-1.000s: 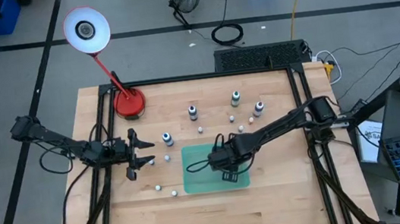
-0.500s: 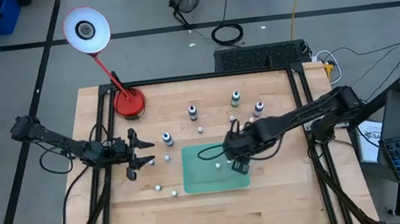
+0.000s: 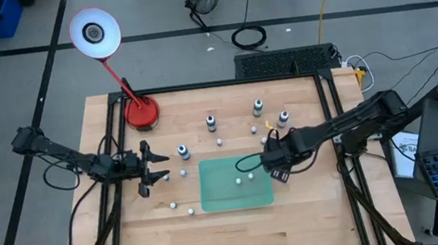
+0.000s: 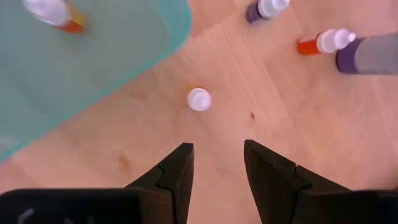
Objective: Pick & Place food coloring
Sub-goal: Put the small yellow food coloring bottle into the green bin
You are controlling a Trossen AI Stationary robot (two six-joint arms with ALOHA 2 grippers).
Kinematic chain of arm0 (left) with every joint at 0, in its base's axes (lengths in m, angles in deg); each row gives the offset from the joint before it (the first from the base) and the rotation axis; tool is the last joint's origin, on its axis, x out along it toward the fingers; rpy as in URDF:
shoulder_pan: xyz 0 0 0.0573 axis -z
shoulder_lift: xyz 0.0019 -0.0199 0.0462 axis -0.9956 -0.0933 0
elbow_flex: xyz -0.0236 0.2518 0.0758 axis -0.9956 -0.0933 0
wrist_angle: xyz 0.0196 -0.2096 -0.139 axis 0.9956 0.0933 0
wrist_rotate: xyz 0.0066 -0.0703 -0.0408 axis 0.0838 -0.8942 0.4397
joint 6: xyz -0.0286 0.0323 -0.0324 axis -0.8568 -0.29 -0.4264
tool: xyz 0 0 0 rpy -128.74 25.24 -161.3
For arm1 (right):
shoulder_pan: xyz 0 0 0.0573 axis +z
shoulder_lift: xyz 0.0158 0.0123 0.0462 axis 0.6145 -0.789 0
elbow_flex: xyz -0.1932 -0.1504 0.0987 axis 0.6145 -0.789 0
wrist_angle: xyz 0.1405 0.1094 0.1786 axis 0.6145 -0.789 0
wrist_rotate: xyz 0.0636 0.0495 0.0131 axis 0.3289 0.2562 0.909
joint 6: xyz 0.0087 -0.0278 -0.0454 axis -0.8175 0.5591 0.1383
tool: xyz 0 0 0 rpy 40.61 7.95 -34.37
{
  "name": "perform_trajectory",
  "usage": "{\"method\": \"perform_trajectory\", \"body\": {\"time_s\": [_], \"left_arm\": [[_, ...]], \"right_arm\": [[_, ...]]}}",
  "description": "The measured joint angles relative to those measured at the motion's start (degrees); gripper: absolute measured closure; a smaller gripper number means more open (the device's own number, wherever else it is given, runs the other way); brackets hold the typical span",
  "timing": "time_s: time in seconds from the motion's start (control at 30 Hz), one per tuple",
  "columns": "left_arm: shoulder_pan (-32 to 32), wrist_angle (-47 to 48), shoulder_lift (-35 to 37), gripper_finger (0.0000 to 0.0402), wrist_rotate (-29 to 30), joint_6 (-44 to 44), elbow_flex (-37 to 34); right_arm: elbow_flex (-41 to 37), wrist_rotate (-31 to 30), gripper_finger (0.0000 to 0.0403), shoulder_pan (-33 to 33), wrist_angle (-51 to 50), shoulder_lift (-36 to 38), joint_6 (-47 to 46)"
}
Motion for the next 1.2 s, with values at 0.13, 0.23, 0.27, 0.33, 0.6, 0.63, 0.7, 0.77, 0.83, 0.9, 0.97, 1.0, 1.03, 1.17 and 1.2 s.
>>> {"method": "perform_trajectory", "body": {"time_s": [0.13,0.23,0.27,0.33,0.6,0.63,0.7,0.77,0.83,0.9,0.97,1.0,1.03,1.17,1.2], "left_arm": [[0.02,0.0,0.0,0.0188,0.0,0.0,0.0],[0.01,-0.01,0.0,0.0188,0.0,0.0,0.0],[0.02,-0.01,0.0,0.0188,0.0,0.0,0.0],[0.02,0.01,0.01,0.0188,-0.01,0.0,0.0],[0.01,0.01,0.0,0.0188,-0.01,0.0,0.0],[0.02,-0.01,0.0,0.0188,-0.01,0.0,0.0],[0.02,0.01,0.01,0.0188,0.01,0.0,0.0],[0.02,-0.01,0.0,0.0188,-0.01,0.0,0.0],[0.01,0.0,-0.01,0.0188,0.0,0.0,0.0],[0.02,0.0,0.0,0.0188,0.01,0.0,0.0],[0.0,-0.01,-0.01,0.0188,0.01,0.0,0.0],[0.0,-0.01,0.01,0.0188,0.01,0.0,0.0],[0.02,-0.01,0.01,0.0188,-0.01,0.0,0.0],[0.02,-0.01,0.0,0.0188,0.0,0.0,0.0],[0.01,0.0,0.0,0.0188,0.0,0.0,0.0]], "right_arm": [[-4.24,0.1,0.0273,-1.24,5.74,0.02,2.56],[-5.64,0.22,0.0273,-2.19,9.21,0.01,4.19],[-5.89,0.51,0.0273,-2.53,9.71,0.07,4.46],[-6.45,1.89,0.0272,-3.16,11.11,0.07,4.58],[-7.55,3.13,0.0272,-4.29,13.44,0.04,5.66],[-7.55,3.13,0.0272,-4.37,13.47,0.04,5.72],[-7.55,3.15,0.0272,-4.4,13.48,0.04,5.89],[-7.55,3.15,0.0272,-4.38,13.48,0.04,5.98],[-7.57,3.14,0.0272,-4.38,13.6,0.04,6.09],[-7.57,3.14,0.0272,-4.38,14.04,0.04,6.2],[-7.57,3.14,0.0268,-4.38,14.86,0.04,6.83],[-7.57,3.13,0.0263,-4.38,15.24,0.03,6.92],[-7.56,3.09,0.0256,-4.38,15.48,0.02,6.94],[-7.57,3.03,0.022,-4.38,15.38,0.02,6.94],[-7.56,2.99,0.0211,-4.38,15.4,0.02,6.95]]}}
